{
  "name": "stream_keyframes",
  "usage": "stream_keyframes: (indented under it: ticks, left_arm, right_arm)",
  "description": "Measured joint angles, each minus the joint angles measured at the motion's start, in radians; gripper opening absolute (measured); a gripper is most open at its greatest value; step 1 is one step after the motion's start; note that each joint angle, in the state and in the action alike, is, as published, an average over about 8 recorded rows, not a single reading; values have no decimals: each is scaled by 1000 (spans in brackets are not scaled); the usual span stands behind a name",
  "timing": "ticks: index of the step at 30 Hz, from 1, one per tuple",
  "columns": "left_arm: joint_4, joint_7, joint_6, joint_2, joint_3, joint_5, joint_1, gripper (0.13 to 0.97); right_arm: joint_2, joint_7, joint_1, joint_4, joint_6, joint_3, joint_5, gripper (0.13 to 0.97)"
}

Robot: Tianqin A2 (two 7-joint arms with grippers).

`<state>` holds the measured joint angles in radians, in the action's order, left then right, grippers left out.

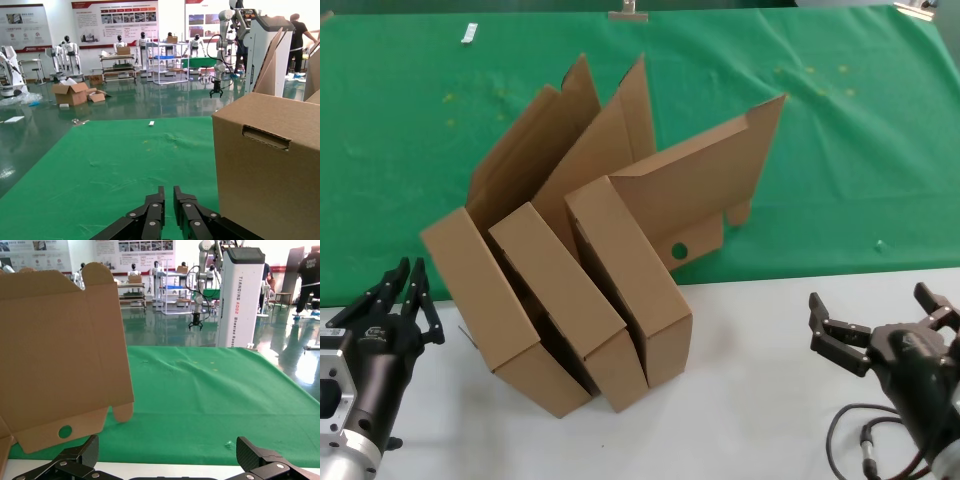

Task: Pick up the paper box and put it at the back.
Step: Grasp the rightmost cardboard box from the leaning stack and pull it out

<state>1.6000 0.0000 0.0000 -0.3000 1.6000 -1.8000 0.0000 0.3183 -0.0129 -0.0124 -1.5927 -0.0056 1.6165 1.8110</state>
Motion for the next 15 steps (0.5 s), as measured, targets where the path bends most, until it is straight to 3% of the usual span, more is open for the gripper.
stream_keyframes:
  ticks: [4, 15]
  left_arm:
    - [0, 0, 0, 0, 0, 0, 0, 179]
    - [0, 0, 0, 0, 0, 0, 0, 320]
  right_arm:
    - [0, 0, 0, 0, 0, 0, 0, 966]
    - [0, 0, 0, 0, 0, 0, 0, 966]
